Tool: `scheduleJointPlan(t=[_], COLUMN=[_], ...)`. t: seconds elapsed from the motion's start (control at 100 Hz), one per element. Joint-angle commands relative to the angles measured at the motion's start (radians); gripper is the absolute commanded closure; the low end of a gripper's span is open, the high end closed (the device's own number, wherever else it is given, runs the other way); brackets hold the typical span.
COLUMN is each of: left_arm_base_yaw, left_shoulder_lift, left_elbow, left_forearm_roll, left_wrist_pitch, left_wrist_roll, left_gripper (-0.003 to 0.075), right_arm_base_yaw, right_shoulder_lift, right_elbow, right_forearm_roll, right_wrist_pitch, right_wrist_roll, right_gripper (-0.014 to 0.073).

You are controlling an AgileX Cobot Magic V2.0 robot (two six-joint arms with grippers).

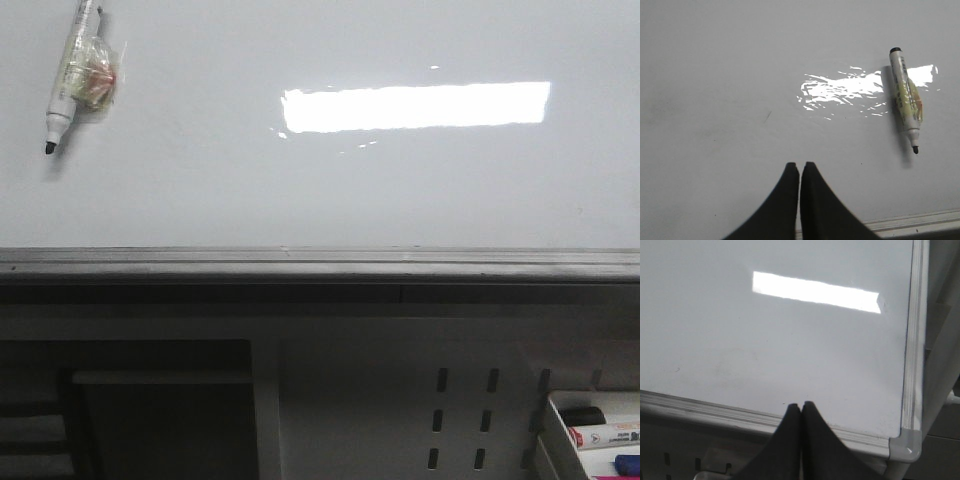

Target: Write number 4 on whiteboard

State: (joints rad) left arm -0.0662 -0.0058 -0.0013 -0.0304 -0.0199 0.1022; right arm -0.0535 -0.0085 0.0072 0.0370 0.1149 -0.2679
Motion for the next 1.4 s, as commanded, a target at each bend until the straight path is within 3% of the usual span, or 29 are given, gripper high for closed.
scheduleJointPlan(t=[0.0,1.15,1.39], left_arm_base_yaw=[0.004,0.004,0.004], left_shoulder_lift=[-0.026,-0.026,-0.026], left_elbow=[0.027,0.027,0.027], left_forearm_roll=[-0.004,-0.006,-0.137], left_wrist_pitch=[-0.082,-0.082,-0.084], left_wrist_roll=[-0.013,-0.013,-0.013], left_gripper=[0.0741,0.0741,0.0741], right_arm_base_yaw=[-0.004,-0.004,-0.004], right_shoulder_lift=[-0.022,-0.022,-0.022], right_elbow=[0.021,0.021,0.021], right_forearm_roll=[-0.008,-0.004,0.114], right_wrist_pitch=[-0.081,-0.102,-0.104], right_wrist_roll=[-0.004,-0.004,-0.004], right_gripper=[0.0646,0.0646,0.0646])
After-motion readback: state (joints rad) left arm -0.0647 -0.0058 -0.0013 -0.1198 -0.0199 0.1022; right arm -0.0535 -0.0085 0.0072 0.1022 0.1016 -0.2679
